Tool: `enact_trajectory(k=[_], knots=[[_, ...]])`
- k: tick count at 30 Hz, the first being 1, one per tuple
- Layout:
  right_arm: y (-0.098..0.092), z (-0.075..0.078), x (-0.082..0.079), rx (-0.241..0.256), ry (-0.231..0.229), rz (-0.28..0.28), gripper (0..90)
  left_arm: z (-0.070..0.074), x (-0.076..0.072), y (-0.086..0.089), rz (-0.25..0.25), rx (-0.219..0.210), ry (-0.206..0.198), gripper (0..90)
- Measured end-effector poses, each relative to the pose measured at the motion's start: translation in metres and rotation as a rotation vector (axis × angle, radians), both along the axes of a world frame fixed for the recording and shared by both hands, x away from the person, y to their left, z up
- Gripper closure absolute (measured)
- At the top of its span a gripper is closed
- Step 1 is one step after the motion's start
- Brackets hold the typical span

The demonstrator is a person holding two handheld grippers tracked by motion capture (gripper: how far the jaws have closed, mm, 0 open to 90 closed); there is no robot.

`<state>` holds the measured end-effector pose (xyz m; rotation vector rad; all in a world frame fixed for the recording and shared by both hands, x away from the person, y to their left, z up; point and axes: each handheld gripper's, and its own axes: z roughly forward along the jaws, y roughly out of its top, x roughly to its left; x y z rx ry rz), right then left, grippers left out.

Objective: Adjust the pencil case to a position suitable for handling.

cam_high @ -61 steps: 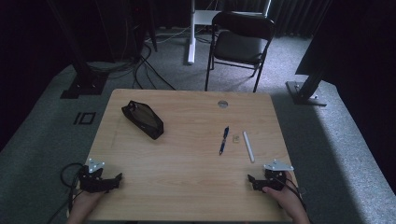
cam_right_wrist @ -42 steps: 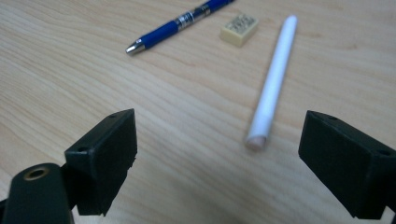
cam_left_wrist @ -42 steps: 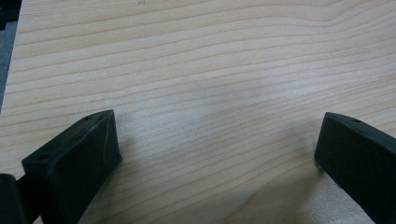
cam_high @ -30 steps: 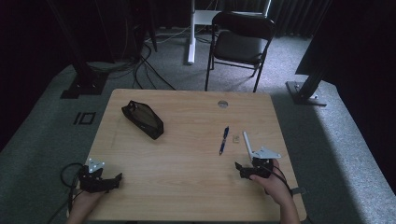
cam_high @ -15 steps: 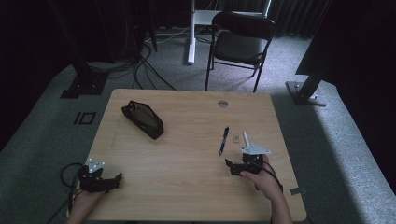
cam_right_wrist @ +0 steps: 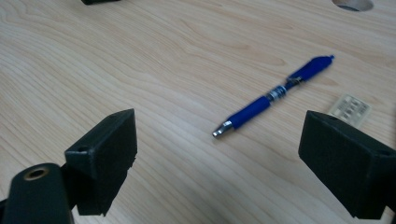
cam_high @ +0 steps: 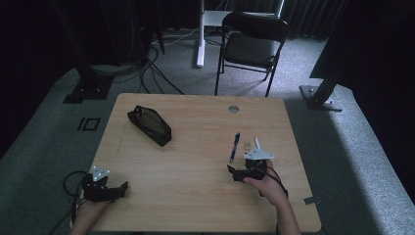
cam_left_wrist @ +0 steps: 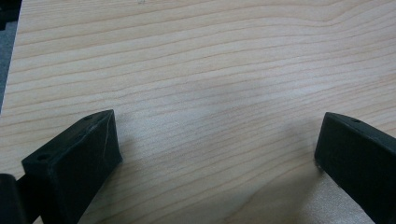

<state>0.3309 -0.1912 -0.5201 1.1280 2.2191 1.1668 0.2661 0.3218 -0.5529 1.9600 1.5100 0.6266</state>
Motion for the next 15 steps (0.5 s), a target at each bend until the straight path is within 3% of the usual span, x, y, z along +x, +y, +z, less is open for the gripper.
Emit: enact_trajectory(k=[15], knots=[[0.03, -0.005, 0.009, 0.013, 0.007, 0.051, 11.3, 0.0, 0.0, 0.0, 0.0, 0.001, 0.001, 0.3]])
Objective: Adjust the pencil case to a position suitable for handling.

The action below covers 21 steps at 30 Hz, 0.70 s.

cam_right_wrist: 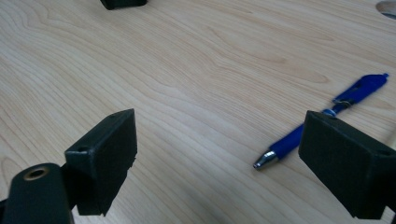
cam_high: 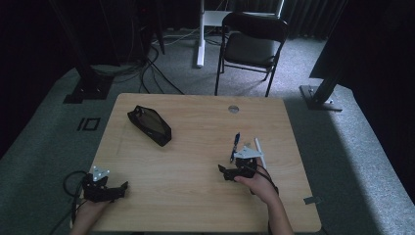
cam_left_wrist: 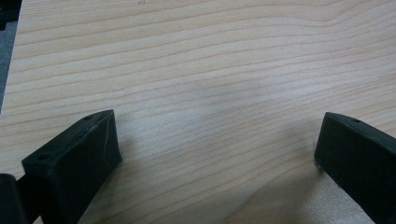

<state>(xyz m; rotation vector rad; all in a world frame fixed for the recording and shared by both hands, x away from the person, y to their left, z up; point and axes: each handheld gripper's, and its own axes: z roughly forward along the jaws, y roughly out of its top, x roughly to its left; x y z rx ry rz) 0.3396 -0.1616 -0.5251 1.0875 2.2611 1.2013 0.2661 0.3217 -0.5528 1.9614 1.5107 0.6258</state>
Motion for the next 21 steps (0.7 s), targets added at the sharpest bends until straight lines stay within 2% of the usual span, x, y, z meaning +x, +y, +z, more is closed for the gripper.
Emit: enact_trajectory(k=[12, 21], knots=[[0.022, 0.006, 0.01, -0.002, -0.011, 0.037, 11.4, 0.0, 0.0, 0.0, 0.001, -0.002, -0.001, 0.3], [0.04, 0.003, 0.015, -0.001, -0.003, 0.071, 11.8, 0.0, 0.0, 0.0, 0.001, -0.002, -0.001, 0.3]])
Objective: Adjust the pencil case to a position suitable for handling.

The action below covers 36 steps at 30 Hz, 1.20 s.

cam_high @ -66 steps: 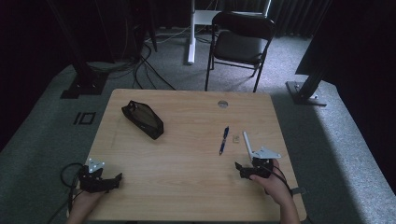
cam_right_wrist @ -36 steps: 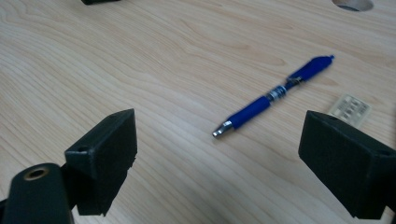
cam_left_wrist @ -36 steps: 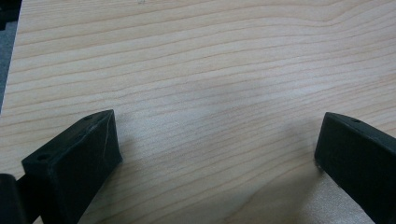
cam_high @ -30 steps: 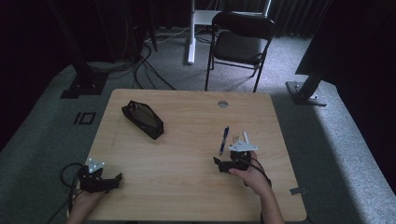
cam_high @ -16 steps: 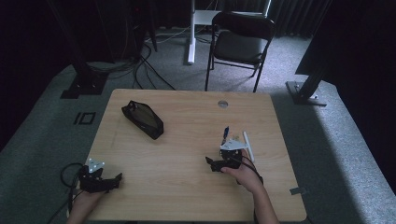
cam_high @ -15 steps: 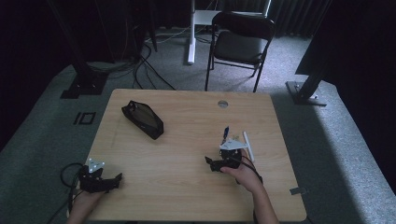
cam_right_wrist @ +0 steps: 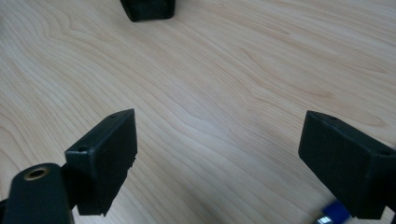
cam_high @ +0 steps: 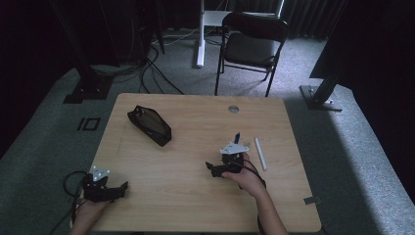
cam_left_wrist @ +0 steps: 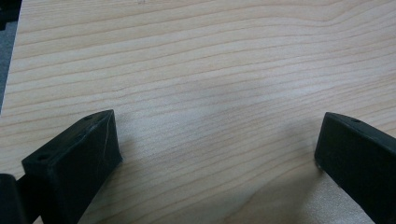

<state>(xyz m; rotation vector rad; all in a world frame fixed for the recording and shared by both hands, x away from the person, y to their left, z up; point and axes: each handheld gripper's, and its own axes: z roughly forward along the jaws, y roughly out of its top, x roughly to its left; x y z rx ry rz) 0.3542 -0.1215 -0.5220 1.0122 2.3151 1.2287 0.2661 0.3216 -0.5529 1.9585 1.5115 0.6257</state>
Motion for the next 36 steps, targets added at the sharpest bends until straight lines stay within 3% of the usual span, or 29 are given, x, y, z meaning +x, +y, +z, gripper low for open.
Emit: enact_trajectory(k=[24, 36], knots=[[0.049, 0.0, 0.014, 0.051, -0.011, 0.054, 11.8, 0.0, 0.0, 0.0, 0.0, 0.0, 0.001, 0.3], [0.074, -0.004, 0.021, 0.051, 0.004, 0.078, 11.8, 0.0, 0.0, 0.0, 0.0, 0.0, 0.001, 0.3]])
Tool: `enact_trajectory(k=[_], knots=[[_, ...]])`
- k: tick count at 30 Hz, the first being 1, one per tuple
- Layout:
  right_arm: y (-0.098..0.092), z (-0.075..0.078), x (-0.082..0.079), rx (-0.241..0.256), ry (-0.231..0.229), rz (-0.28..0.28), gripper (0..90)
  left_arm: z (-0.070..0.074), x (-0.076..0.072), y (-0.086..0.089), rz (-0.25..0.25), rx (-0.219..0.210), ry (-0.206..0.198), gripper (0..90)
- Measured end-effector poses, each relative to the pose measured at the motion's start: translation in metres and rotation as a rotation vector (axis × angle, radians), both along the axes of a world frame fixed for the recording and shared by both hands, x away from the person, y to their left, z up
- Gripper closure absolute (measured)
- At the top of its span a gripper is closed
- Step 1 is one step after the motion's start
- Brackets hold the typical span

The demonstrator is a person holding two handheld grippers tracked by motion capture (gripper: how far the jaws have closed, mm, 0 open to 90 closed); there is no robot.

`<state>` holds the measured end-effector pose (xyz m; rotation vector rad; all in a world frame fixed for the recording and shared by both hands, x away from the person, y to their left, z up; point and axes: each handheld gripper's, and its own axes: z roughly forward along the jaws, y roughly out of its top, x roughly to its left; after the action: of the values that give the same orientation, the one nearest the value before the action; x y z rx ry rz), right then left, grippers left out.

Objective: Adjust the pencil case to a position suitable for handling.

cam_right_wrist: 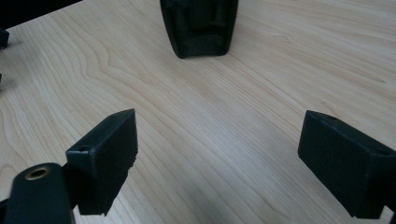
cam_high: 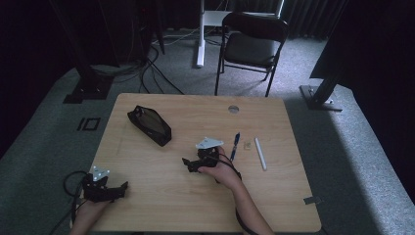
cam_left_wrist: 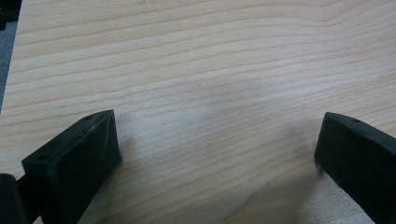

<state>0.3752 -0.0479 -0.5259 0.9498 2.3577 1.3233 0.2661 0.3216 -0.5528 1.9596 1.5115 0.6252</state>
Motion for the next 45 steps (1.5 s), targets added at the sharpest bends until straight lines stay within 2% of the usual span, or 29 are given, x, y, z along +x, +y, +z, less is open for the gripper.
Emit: enact_trajectory(k=[14, 16, 25, 35, 41, 43, 45], knots=[[0.022, -0.006, 0.009, 0.02, -0.003, 0.002, 11.8, 0.0, 0.0, 0.0, 0.0, 0.0, 0.0, 0.3], [0.028, -0.007, 0.013, 0.036, -0.002, -0.004, 11.8, 0.0, 0.0, 0.0, 0.0, 0.0, 0.0, 0.3], [0.04, -0.008, 0.02, 0.038, 0.012, -0.003, 11.8, 0.0, 0.0, 0.0, 0.0, -0.001, -0.001, 0.2], [0.055, -0.004, 0.034, 0.049, -0.018, -0.033, 11.8, 0.0, 0.0, 0.0, 0.0, 0.0, -0.001, 0.3], [0.065, 0.0, 0.042, 0.067, -0.041, -0.051, 13.5, 0.0, 0.0, 0.0, 0.0, 0.0, 0.0, 0.3], [0.07, 0.003, 0.046, 0.08, -0.043, -0.057, 16.0, 0.0, 0.0, 0.0, 0.0, 0.0, 0.0, 0.3], [0.072, 0.005, 0.048, 0.071, -0.059, -0.058, 23.3, 0.0, 0.0, 0.0, 0.0, 0.0, 0.0, 0.3]])
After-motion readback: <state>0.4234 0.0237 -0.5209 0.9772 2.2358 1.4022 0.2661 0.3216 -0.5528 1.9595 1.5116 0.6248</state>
